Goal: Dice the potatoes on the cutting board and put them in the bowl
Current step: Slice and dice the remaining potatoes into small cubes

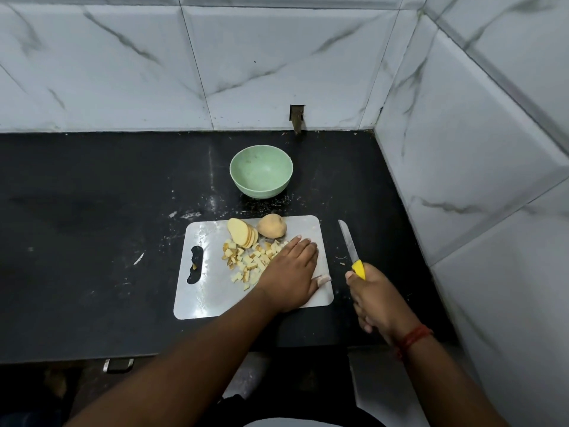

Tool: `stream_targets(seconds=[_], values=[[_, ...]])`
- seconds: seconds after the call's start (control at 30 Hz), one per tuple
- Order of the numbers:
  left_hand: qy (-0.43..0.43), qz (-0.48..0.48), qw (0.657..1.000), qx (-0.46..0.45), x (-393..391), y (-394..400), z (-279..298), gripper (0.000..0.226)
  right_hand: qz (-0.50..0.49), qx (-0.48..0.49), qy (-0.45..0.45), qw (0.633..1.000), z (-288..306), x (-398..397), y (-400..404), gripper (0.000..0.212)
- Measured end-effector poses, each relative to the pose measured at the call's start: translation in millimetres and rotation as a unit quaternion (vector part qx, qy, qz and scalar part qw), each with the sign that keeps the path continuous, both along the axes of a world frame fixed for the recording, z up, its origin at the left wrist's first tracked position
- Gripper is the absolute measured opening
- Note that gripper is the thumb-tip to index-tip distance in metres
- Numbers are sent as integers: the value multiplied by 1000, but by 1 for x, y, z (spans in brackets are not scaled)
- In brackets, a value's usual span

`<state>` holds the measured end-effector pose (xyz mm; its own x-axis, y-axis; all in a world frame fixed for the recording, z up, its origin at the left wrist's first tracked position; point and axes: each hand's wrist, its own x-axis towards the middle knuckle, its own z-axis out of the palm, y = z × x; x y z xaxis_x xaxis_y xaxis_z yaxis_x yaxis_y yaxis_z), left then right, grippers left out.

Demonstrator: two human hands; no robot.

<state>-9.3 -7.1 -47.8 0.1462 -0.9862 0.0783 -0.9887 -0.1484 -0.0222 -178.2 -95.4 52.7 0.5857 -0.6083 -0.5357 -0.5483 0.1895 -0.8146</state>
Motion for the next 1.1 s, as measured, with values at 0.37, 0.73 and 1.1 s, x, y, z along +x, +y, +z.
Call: stream_targets(seconds=[0.37,0.73,1.1], values=[[116,163,961,-189,37,43,21,51,31,-8,-11,999,-4,16,4,22],[178,269,946,-18,109,58,30,76,82,-11,32,996,-20,27,11,17],[159,294,941,-59,107,64,28,59,91,-23,41,995,-17,24,14,19]])
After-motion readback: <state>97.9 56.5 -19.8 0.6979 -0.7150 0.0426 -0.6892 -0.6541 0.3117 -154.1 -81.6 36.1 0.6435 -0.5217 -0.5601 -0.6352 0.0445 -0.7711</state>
